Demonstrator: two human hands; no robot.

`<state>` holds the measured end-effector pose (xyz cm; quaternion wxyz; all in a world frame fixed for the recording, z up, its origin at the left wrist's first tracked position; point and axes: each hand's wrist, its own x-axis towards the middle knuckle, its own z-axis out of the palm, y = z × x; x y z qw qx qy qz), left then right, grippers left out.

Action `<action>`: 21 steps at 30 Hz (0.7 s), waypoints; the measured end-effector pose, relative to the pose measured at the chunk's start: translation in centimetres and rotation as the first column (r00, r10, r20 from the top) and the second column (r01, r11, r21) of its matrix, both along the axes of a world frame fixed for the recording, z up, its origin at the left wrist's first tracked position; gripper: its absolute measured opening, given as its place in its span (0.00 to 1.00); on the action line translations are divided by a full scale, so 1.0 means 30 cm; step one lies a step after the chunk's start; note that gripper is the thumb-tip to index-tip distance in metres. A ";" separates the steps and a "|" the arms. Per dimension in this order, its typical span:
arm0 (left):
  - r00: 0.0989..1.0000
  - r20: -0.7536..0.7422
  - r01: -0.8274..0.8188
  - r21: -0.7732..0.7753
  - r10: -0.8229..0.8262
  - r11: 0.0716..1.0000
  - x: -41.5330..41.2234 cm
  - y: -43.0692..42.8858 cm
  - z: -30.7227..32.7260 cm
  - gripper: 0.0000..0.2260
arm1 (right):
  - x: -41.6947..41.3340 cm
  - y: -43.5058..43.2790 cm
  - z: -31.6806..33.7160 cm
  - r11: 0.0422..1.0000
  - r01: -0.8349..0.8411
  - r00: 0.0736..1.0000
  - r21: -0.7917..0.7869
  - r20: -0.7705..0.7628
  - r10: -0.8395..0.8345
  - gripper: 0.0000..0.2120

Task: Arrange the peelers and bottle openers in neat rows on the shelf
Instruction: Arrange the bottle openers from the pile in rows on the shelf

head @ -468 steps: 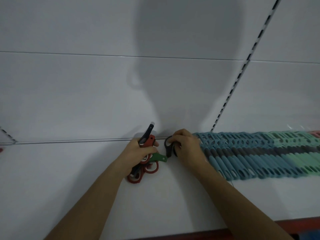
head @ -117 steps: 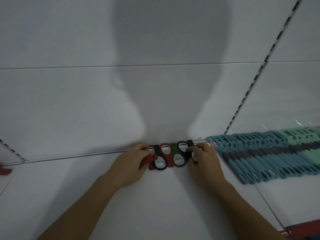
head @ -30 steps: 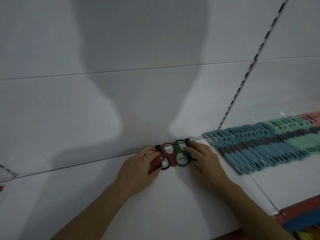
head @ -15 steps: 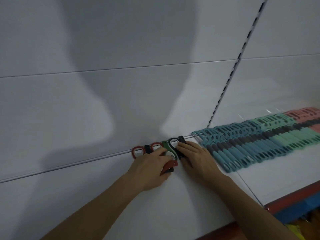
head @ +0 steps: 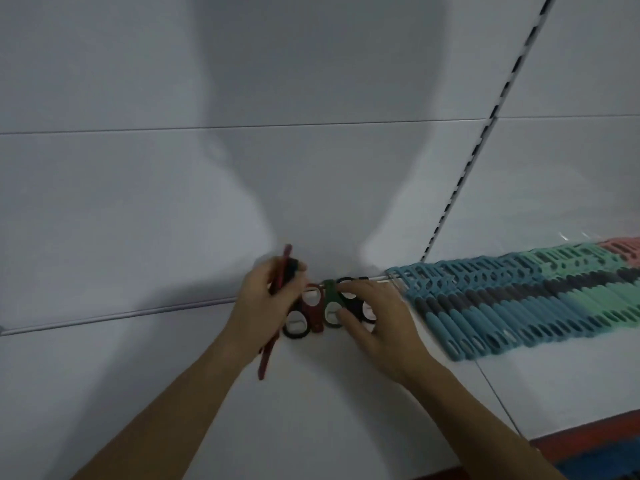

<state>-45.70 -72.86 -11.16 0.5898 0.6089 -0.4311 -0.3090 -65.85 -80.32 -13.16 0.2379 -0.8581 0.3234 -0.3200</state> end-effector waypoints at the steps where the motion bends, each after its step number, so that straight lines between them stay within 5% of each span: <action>1: 0.925 -0.380 0.009 -0.054 -0.029 0.998 0.007 0.005 0.020 0.04 | 0.037 0.026 0.023 0.983 -0.063 0.994 0.170 0.100 0.046 0.12; 2: 0.776 -0.627 0.003 -0.107 -0.070 0.994 0.009 0.011 0.034 0.06 | 0.081 0.052 0.043 0.924 -0.154 0.979 0.351 0.180 0.095 0.11; 4: 0.615 -0.783 -0.039 -0.148 -0.093 0.988 0.015 0.029 0.040 0.11 | 0.167 0.098 0.055 0.786 -0.317 0.935 0.531 0.314 0.165 0.12; 7: 0.560 -0.826 -0.131 -0.171 -0.070 0.977 0.041 0.074 0.034 0.15 | 0.259 0.129 0.054 0.732 -0.365 0.903 0.575 0.410 0.129 0.12; 13: 0.476 -0.879 -0.212 -0.086 0.026 0.973 0.124 0.188 0.013 0.16 | 0.366 0.126 0.042 0.715 -0.268 0.942 0.646 0.331 0.055 0.11; 17: 0.515 -0.845 -0.207 0.041 0.144 0.977 0.130 0.227 0.017 0.18 | 0.430 0.160 0.022 0.828 -0.205 0.973 0.522 0.198 0.116 0.06; 21: 0.376 -0.887 -0.397 0.105 0.266 0.912 0.184 0.248 0.008 0.13 | 0.450 0.154 0.038 0.881 -0.153 0.988 0.447 0.078 0.132 0.06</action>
